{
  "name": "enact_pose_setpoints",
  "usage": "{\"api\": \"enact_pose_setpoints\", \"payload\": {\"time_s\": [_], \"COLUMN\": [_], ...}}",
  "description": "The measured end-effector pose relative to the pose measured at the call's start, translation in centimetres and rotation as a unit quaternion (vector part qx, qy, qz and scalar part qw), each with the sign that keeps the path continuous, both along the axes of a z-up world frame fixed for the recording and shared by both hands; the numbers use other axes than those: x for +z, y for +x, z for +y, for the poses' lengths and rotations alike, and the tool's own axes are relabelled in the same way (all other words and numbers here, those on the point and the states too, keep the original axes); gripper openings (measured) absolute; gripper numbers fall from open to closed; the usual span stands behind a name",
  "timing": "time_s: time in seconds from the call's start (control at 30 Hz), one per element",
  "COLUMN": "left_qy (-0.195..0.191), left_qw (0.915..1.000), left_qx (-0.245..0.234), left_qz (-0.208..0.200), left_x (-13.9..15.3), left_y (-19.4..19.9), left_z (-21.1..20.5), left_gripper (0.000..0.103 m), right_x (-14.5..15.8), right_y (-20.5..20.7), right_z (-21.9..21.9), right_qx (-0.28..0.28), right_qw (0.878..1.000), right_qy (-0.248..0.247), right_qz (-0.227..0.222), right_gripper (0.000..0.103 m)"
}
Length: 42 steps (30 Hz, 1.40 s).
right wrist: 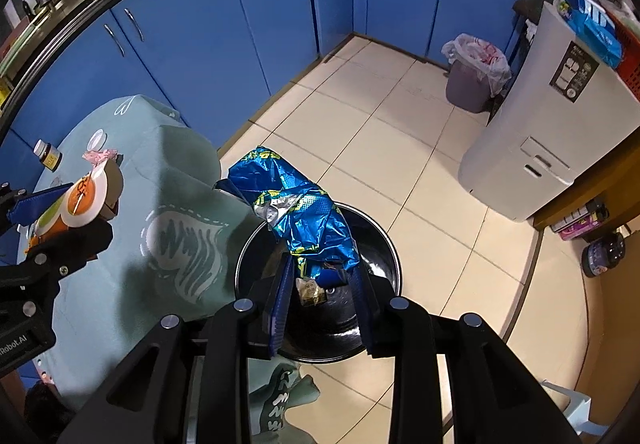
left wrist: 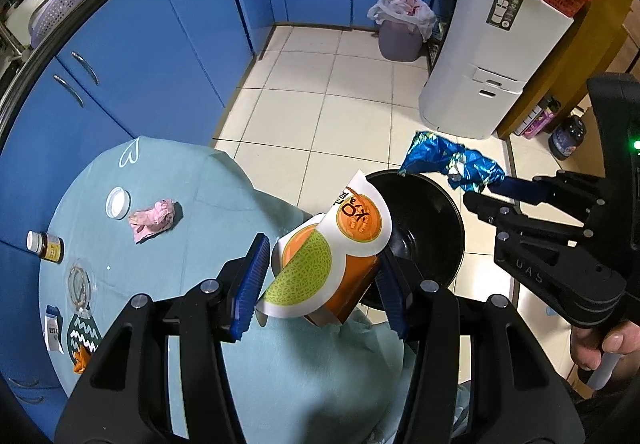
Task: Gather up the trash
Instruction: 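Carry both items to the black bin while the right gripper releases the foil wrapper inside, then open the left gripper over the black bin to drop the paper cup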
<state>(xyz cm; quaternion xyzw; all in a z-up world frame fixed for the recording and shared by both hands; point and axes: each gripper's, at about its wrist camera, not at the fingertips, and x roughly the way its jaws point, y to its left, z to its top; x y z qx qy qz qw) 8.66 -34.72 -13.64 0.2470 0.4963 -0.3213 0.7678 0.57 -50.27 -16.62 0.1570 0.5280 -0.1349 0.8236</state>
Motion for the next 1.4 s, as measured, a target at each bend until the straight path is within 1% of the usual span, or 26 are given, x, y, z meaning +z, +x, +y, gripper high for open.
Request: {"api": "enact_pose_setpoints", "payload": {"time_s": [0.03, 0.07, 0.1, 0.13, 0.17, 0.23, 0.27, 0.5, 0.57, 0.8, 1.0, 1.17, 1.23, 1.3, 1.33, 1.37, 1.4], "left_qy": [0.000, 0.001, 0.001, 0.002, 0.002, 0.002, 0.002, -0.003, -0.003, -0.004, -0.018, -0.034, -0.039, -0.042, -0.047, -0.052, -0.056], "left_qw": [1.0000, 1.0000, 1.0000, 1.0000, 1.0000, 1.0000, 1.0000, 0.9999, 0.9999, 0.9999, 0.9997, 0.9990, 0.9986, 0.9985, 0.9982, 0.9979, 0.9976], "left_qx": [0.002, 0.004, 0.006, 0.007, 0.007, 0.008, 0.008, 0.011, 0.012, 0.009, -0.008, -0.028, -0.036, -0.035, -0.036, -0.039, -0.039], "left_qz": [0.001, 0.001, 0.002, 0.003, 0.003, 0.003, 0.004, 0.003, 0.004, 0.008, 0.013, 0.006, 0.003, -0.006, -0.007, -0.005, -0.005], "left_x": [0.0, 0.0, -0.1, -0.1, -0.2, -0.2, -0.2, 0.0, 0.0, 0.0, 0.6, 1.6, 1.9, 2.2, 2.4, 2.5, 2.6], "left_y": [0.1, 0.1, 0.2, 0.2, 0.3, 0.3, 0.3, 0.3, 0.3, 0.1, -0.4, -1.2, -1.6, -1.8, -1.9, -1.9, -1.9], "left_z": [0.0, 0.0, 0.0, 0.0, 0.0, 0.0, 0.0, 0.1, 0.1, -0.1, -1.2, -2.4, -3.0, -3.3, -3.3, -3.3, -3.4], "left_gripper": [0.053, 0.053, 0.053, 0.053, 0.053, 0.053, 0.053, 0.053, 0.053, 0.053, 0.054, 0.055, 0.061, 0.078, 0.081, 0.087, 0.091], "right_x": [0.0, 0.2, 0.5, 0.8, 1.2, 1.4, 1.4, 1.0, 0.8, 0.9, 1.2, 1.2, 1.2, 1.2, 1.2, 1.2, 1.2], "right_y": [0.0, 0.0, -0.2, -0.3, -0.4, -0.4, -0.4, -0.4, -0.4, -0.6, -1.4, -2.2, -2.5, -2.7, -2.8, -3.0, -3.0], "right_z": [-0.1, -0.1, 0.0, 0.1, 0.2, 0.1, 0.0, -0.7, -0.7, -0.6, -1.7, -2.4, -2.8, -3.1, -3.3, -3.5, -3.6], "right_qx": [-0.003, -0.009, -0.014, -0.016, -0.017, -0.017, -0.019, -0.034, -0.034, -0.037, -0.055, -0.072, -0.077, -0.084, -0.087, -0.089, -0.090], "right_qw": [1.000, 1.000, 0.999, 0.998, 0.998, 0.997, 0.997, 0.997, 0.997, 0.997, 0.995, 0.993, 0.993, 0.992, 0.992, 0.992, 0.992], "right_qy": [-0.006, -0.020, -0.041, -0.054, -0.065, -0.067, -0.069, -0.071, -0.063, -0.071, -0.086, -0.091, -0.092, -0.090, -0.089, -0.088, -0.088], "right_qz": [0.001, 0.001, -0.007, -0.016, -0.022, -0.026, -0.024, -0.008, -0.007, -0.006, -0.003, -0.001, -0.001, -0.001, -0.001, -0.001, -0.001], "right_gripper": [0.043, 0.063, 0.071, 0.078, 0.080, 0.084, 0.085, 0.085, 0.085, 0.085, 0.085, 0.085, 0.085, 0.085, 0.085, 0.085, 0.085]}}
